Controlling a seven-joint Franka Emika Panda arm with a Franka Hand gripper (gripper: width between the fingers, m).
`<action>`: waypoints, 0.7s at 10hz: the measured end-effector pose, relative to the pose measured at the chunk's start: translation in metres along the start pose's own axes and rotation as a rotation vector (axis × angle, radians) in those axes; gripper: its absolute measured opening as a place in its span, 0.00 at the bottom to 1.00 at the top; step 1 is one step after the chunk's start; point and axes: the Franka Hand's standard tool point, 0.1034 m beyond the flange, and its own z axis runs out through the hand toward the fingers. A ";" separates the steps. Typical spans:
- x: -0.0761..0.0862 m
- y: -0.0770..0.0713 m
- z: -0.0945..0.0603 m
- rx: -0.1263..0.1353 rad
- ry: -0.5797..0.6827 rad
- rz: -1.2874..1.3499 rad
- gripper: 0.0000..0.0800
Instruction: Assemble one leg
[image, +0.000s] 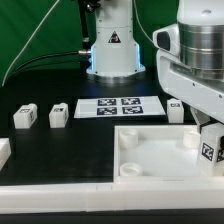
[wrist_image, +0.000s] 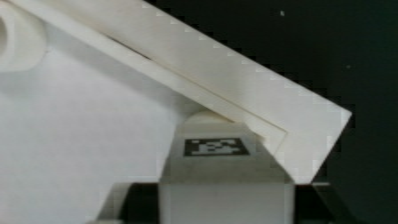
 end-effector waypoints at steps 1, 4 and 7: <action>0.000 -0.001 0.000 0.004 -0.002 0.118 0.37; 0.001 -0.003 -0.001 0.016 -0.010 0.443 0.37; 0.004 -0.004 -0.002 0.024 -0.023 0.748 0.37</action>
Offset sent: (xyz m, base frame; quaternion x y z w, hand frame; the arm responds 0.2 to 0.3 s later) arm -0.0046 -0.0034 -0.0027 -0.0091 0.0018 0.3244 0.9459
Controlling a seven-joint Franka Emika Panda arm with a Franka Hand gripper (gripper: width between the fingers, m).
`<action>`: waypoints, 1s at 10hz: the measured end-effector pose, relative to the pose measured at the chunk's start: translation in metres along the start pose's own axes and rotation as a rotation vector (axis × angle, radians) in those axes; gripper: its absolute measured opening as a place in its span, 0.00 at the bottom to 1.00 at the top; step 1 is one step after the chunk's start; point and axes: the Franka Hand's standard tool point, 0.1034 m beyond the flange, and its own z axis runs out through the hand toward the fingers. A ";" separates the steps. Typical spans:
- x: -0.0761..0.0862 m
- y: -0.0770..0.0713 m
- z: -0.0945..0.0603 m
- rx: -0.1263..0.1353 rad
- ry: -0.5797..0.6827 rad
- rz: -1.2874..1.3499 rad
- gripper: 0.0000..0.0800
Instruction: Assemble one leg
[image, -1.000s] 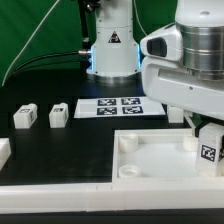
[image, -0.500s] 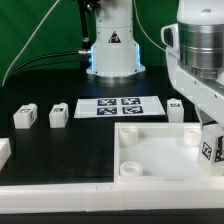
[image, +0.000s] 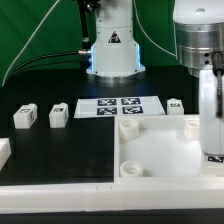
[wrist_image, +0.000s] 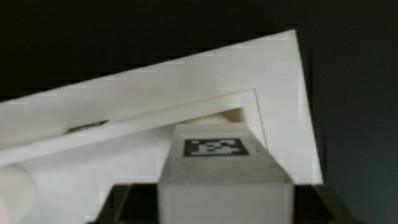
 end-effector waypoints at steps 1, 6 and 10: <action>0.000 0.000 0.000 0.001 -0.001 0.006 0.37; -0.003 0.004 0.004 -0.003 0.005 -0.044 0.67; -0.007 0.007 0.006 -0.006 0.007 -0.060 0.81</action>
Offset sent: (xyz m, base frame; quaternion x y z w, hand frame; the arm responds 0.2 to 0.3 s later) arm -0.0041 -0.0003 -0.0027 -0.0022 0.0034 -0.0045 1.0000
